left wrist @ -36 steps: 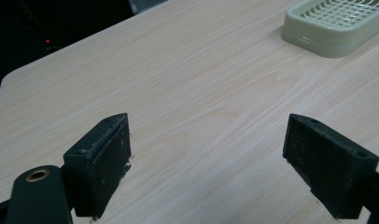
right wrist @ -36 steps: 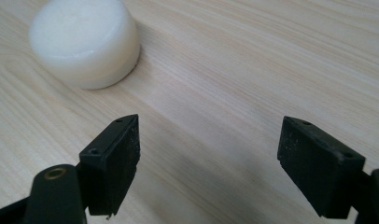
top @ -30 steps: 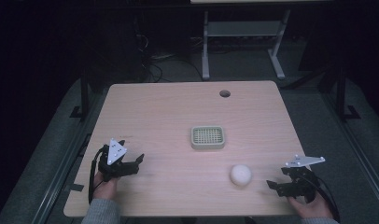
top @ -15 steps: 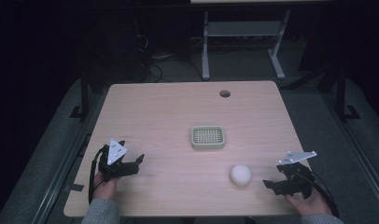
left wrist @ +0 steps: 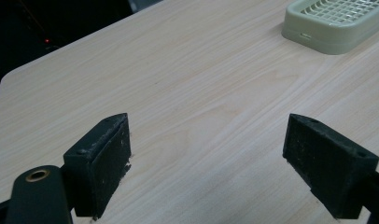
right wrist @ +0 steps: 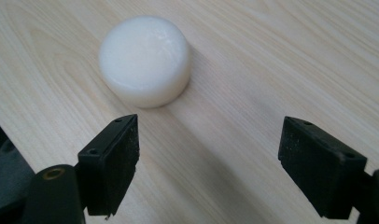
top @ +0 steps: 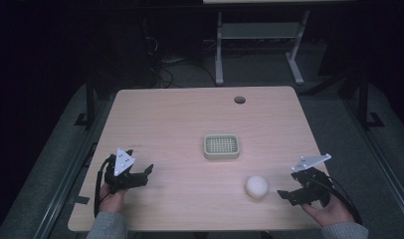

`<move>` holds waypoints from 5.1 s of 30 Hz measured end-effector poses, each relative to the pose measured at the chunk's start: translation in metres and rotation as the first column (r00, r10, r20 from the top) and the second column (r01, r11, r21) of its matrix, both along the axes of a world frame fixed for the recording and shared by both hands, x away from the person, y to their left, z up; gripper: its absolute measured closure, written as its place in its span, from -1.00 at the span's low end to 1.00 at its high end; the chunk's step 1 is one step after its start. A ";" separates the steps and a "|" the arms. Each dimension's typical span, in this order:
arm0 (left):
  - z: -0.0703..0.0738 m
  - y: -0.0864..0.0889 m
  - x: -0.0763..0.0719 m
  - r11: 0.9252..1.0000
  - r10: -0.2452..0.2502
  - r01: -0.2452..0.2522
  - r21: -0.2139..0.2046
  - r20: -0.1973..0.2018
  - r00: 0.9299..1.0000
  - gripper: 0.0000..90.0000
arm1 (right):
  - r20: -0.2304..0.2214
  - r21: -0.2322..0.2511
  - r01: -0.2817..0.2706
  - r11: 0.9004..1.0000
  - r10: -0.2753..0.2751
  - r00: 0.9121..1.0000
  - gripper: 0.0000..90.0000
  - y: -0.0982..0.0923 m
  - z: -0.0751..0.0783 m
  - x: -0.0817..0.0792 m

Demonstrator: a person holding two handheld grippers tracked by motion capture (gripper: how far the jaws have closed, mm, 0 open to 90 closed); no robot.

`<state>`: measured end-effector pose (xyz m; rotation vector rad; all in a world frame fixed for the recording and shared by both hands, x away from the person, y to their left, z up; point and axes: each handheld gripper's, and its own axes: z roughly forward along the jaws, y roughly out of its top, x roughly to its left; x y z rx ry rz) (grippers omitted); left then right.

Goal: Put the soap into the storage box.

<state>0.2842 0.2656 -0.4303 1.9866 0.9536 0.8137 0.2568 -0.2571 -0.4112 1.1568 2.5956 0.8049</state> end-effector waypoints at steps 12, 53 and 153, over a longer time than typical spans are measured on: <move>0.000 0.000 0.000 1.000 -0.005 0.005 0.000 0.002 1.000 -0.67 | -0.017 -0.042 -0.070 0.997 0.069 0.997 -0.56 0.019 0.012 0.009; 0.002 0.001 0.000 1.000 0.000 0.000 -0.003 -0.002 1.000 -0.67 | -0.141 -0.182 -0.255 0.950 0.231 0.963 -0.58 0.087 0.011 0.042; 0.001 0.000 0.003 1.000 0.006 -0.006 -0.003 -0.007 1.000 -0.67 | -0.233 -0.271 -0.314 0.910 0.255 0.939 -0.48 0.112 -0.010 0.057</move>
